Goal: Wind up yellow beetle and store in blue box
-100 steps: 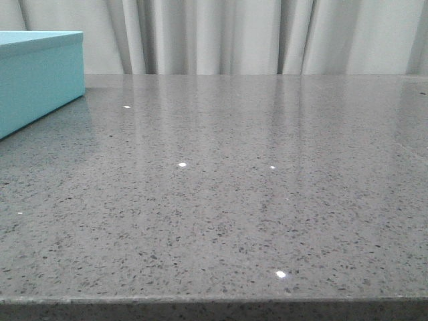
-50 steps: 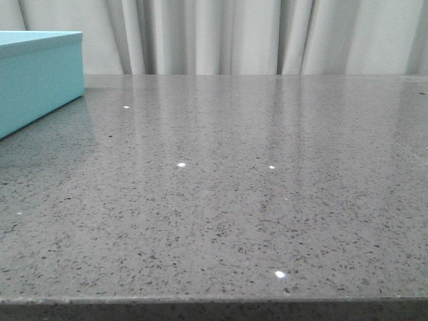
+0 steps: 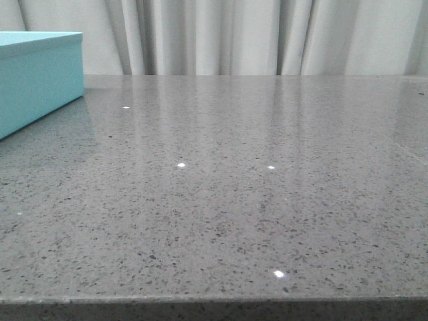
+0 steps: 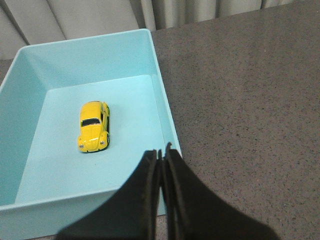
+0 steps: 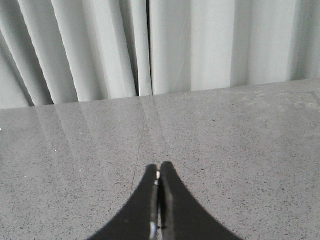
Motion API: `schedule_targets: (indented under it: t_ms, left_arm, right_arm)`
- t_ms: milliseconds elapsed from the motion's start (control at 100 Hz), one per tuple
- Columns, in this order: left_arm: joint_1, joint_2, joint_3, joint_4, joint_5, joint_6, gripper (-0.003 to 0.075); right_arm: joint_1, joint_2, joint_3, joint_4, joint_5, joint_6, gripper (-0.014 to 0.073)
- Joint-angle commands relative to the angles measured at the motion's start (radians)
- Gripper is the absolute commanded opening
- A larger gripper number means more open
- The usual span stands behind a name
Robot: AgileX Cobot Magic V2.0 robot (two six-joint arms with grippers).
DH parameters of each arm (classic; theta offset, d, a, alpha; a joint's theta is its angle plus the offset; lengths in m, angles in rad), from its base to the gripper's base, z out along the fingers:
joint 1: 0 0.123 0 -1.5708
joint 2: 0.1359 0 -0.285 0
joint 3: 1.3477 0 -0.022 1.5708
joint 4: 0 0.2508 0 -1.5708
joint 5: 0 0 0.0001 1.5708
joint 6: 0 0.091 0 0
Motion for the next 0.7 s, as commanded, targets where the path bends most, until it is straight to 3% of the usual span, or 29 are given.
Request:
schedule_targets:
  t_ms: [0, 360, 690]
  left_arm:
    - [0.002, -0.051, 0.034, -0.043, -0.106, 0.005, -0.002]
    - [0.002, -0.292, 0.224, -0.043, -0.18, 0.005, -0.002]
    - [0.002, -0.323, 0.241, -0.05, -0.171, 0.005, -0.002]
  right_arm:
    - [0.001, -0.023, 0.003, -0.039, -0.08, -0.011, -0.0067]
    - [0.0, -0.132, 0.08, -0.052, -0.077, -0.011, -0.0067]
    - [0.0, -0.132, 0.079, -0.052, -0.076, -0.011, -0.0067]
